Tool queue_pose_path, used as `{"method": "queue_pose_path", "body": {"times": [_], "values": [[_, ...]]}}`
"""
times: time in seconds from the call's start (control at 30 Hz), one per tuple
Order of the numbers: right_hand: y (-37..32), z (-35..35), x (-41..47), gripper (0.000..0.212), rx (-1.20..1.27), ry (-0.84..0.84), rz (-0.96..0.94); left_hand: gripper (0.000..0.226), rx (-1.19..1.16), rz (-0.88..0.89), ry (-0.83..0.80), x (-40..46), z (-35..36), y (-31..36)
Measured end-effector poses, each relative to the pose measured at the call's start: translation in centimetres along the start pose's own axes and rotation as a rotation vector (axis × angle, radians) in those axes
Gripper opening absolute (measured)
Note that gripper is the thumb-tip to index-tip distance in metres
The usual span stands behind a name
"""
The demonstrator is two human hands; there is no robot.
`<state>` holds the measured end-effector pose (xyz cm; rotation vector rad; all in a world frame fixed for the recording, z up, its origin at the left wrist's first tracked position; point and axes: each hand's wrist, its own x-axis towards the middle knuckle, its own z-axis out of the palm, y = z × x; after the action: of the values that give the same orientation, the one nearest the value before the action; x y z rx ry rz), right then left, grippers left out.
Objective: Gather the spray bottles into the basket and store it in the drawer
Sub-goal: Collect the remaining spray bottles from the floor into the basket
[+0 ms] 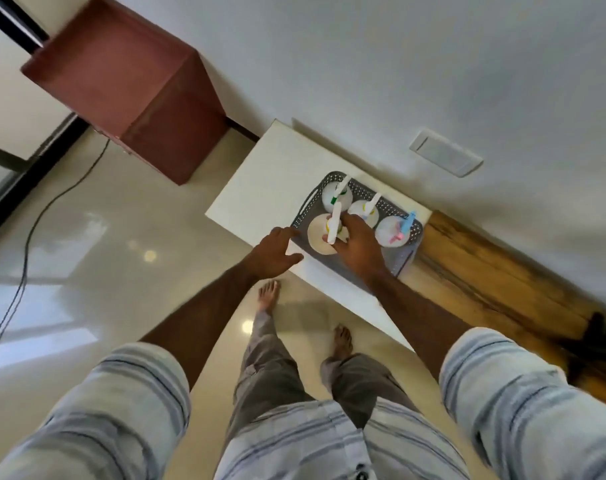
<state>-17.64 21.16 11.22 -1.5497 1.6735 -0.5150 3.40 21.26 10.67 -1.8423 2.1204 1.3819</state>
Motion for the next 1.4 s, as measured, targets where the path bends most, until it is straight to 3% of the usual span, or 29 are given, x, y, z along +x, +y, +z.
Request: {"method": "queue_pose_path", "body": {"times": [0.2, 0.4, 0.7, 0.9, 1.03, 1.23, 1.4], "values": [[2.2, 7.0, 4.9, 0.036, 0.009, 0.091, 0.216, 0.054, -0.018, -0.011, -0.133, 8.5, -1.1, -6.4], [3.8, 11.0, 7.7, 0.042, 0.106, 0.162, 0.361, 0.069, 0.169, 0.06, -0.306, 14.5, -1.2, -9.1], [5.4, 13.7, 10.7, 0.037, 0.102, 0.253, 0.404, 0.077, 0.26, 0.13, -0.439, 17.8, 0.1, -10.9], [5.6, 14.1, 9.6, 0.057, 0.105, 0.185, 0.452, 0.075, 0.301, 0.162, -0.489, 17.3, 0.2, -11.5], [4.3, 11.9, 7.4, 0.072, 0.051, 0.12, 0.48, 0.071, 0.389, 0.234, -0.36, 15.0, -1.5, -9.9], [0.3, 6.6, -1.6, 0.074, -0.003, 0.202, 0.461, 0.078, 0.629, 0.464, -0.077, 8.9, -4.9, -4.2], [-1.5, 3.3, -12.4, 0.088, -0.288, 0.269, 0.519, 0.084, 0.914, 0.792, -0.097, 3.0, -3.9, 0.5]]}}
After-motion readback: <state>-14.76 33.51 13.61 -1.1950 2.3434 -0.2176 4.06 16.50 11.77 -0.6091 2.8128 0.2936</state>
